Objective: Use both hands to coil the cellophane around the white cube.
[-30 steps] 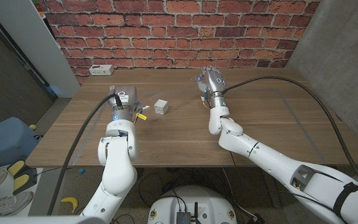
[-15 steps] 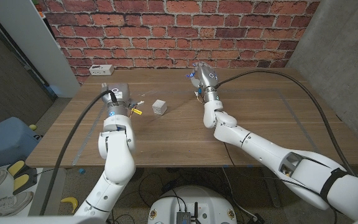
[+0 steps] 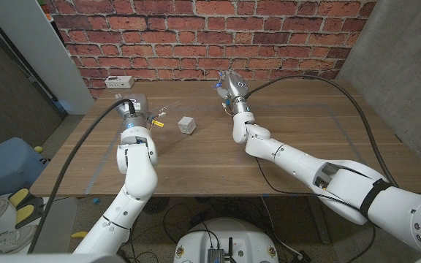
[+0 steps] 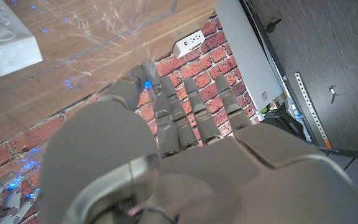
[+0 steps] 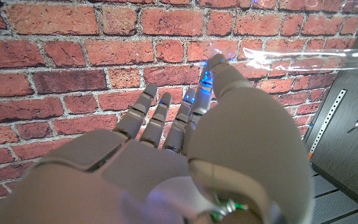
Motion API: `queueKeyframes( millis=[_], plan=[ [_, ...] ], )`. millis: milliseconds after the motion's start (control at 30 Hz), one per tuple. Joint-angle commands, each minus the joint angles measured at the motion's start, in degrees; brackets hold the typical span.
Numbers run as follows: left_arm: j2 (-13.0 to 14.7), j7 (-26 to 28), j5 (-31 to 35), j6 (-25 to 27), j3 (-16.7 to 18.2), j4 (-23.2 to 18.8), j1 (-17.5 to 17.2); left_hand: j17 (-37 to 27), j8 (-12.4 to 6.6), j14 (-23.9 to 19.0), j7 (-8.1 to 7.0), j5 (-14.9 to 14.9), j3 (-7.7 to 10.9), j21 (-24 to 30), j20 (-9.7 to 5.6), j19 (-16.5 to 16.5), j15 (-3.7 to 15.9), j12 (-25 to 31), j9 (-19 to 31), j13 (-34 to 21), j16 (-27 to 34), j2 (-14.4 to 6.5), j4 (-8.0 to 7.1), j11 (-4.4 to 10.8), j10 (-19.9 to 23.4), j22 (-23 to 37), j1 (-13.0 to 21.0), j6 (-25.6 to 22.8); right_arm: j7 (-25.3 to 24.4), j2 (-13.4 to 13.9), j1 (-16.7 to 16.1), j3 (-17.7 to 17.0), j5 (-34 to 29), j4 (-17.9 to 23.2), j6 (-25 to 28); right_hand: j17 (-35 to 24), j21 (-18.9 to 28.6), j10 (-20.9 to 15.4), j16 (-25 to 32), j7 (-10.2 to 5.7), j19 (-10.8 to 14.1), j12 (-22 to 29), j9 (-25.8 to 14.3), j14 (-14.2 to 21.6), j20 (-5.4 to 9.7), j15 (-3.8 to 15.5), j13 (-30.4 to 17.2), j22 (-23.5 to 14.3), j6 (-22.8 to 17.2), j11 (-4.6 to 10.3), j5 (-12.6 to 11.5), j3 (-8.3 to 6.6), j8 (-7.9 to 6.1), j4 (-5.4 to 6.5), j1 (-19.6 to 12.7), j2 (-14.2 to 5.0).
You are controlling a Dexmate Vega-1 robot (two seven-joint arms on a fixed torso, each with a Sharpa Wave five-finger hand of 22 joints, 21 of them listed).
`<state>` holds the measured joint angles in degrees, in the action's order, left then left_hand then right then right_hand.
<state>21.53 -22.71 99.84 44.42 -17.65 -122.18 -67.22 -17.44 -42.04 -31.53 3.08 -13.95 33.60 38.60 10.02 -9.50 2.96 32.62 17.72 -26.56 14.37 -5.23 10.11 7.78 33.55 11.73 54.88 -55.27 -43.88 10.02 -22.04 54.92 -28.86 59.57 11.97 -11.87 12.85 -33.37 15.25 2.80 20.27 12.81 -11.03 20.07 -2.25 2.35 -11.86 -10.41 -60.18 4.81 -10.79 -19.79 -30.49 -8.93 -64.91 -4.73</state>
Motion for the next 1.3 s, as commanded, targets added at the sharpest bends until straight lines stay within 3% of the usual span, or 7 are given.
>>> queueKeyframes(
  millis=[33, 300, 567, 967, 1067, 1200, 1300],
  plan=[
    [2.8, -1.7, 0.0, 2.4, -1.5, 5.7, 5.8, -0.3, -0.82, -0.5, 0.06, -0.1, 0.92, 0.4, -0.06, 0.0, 6.44, 0.0, 1.8, -0.1, -0.1, -0.8, -0.32, 1.25, 1.6, 0.0, 0.7, -0.8, -1.4, -4.5, 5.3, 2.6, 2.6, -10.7, -4.2, -0.3, 0.0, -0.4, -0.3, 1.19, 0.5, 0.0, -3.5, 0.5, -0.09, 8.01, -0.1, -0.2, -1.8, 0.37, 0.0, -0.65, -0.15, 0.06, 0.3, 0.17],
    [4.3, -3.0, 0.1, 3.4, -3.1, 9.6, 9.2, -0.5, -0.82, -0.5, -0.06, 0.0, 0.85, 0.5, -0.08, 0.0, 6.45, 0.0, 1.8, -0.1, 0.1, -0.8, -0.38, 1.24, 1.6, 0.0, 0.5, -0.8, -1.8, -8.4, 9.2, 4.9, 4.2, -19.9, -7.3, -0.3, 0.0, -0.3, -0.4, 0.96, 0.5, -0.2, -3.5, 0.5, -0.06, 7.94, -0.2, -0.2, -1.5, 0.49, 0.0, -0.92, -0.03, 0.12, 0.6, 0.17],
    [6.2, -3.1, -1.0, 4.0, -5.2, 14.3, 13.2, -0.5, -0.82, -0.6, -0.15, 0.0, 1.03, 0.6, -0.19, -0.1, 6.55, 0.0, 1.6, -0.1, 0.1, -0.7, -0.44, 1.45, 1.7, 0.0, 0.3, -0.9, -0.7, -15.7, 15.6, 8.7, 8.3, -37.1, -12.9, -0.4, 0.0, -0.2, -0.5, 0.86, 0.5, -0.2, -3.4, 0.5, -0.07, 8.0, -0.2, -0.2, -1.4, 0.53, 0.0, -1.07, 0.07, 0.36, 1.0, 0.06],
    [9.2, -3.9, -3.1, 5.0, -9.4, 20.3, 19.2, -0.8, -0.76, -0.8, -0.57, 0.1, 1.11, 0.9, -0.39, -0.3, 6.73, -0.1, 1.4, 0.0, 0.2, -0.6, -0.42, 1.64, 1.9, -0.1, 0.0, -0.9, 12.7, -16.3, 20.1, 16.8, 17.9, -38.3, -8.7, -0.5, -0.1, -0.2, -0.7, 0.5, 0.5, -0.4, -3.0, 0.6, -0.08, 8.04, -0.2, -0.2, -1.1, 0.62, 0.0, -1.31, 0.36, 0.53, 1.5, 0.09],
    [9.7, -4.6, -3.1, 5.4, -10.6, 21.9, 20.7, -0.9, -0.73, -0.6, -0.6, 0.2, 1.1, 0.9, -0.43, -0.4, 6.82, -0.2, 1.3, 0.0, 0.2, -0.6, -0.4, 1.53, 1.8, -0.1, 0.0, -0.9, 11.9, -14.5, 19.7, 18.1, 19.0, -34.6, -6.7, -0.5, -0.1, -0.3, -0.7, 0.34, 0.5, -0.4, -2.9, 0.6, -0.08, 8.06, -0.2, -0.2, -1.1, 0.62, 0.0, -1.35, 0.44, 0.6, 1.7, 0.07],
    [10.2, -5.9, -2.4, 6.3, -12.2, 24.1, 22.5, -0.8, -0.71, -0.5, -0.68, 0.2, 1.21, 1.0, -0.48, -0.4, 6.83, -0.3, 1.2, 0.0, 0.1, -0.6, -0.43, 1.79, 1.7, -0.1, -0.1, -0.9, 12.8, -14.4, 19.9, 18.9, 20.6, -34.2, -6.0, -0.5, -0.1, -0.3, -0.7, -0.14, 0.5, -0.4, -2.8, 0.8, -0.12, 8.03, -0.2, -0.2, -0.9, 0.65, 0.0, -1.42, 0.57, 0.75, 2.0, 0.0],
    [10.6, -6.8, -2.3, 6.8, -13.2, 25.6, 23.6, -0.9, -0.67, -0.4, -0.72, 0.2, 1.22, 1.0, -0.46, -0.3, 6.83, -0.3, 1.1, 0.0, 0.1, -0.5, -0.44, 1.58, 1.7, -0.1, -0.2, -0.9, 12.6, -14.3, 19.9, 18.9, 21.8, -34.2, -6.3, -0.7, 0.0, 0.0, -0.5, -1.87, 0.8, -0.6, -2.6, 1.5, -0.56, 7.71, -0.3, -0.2, -0.3, 0.43, 0.0, -1.25, 0.87, 1.3, 3.2, 0.02]
  ],
)
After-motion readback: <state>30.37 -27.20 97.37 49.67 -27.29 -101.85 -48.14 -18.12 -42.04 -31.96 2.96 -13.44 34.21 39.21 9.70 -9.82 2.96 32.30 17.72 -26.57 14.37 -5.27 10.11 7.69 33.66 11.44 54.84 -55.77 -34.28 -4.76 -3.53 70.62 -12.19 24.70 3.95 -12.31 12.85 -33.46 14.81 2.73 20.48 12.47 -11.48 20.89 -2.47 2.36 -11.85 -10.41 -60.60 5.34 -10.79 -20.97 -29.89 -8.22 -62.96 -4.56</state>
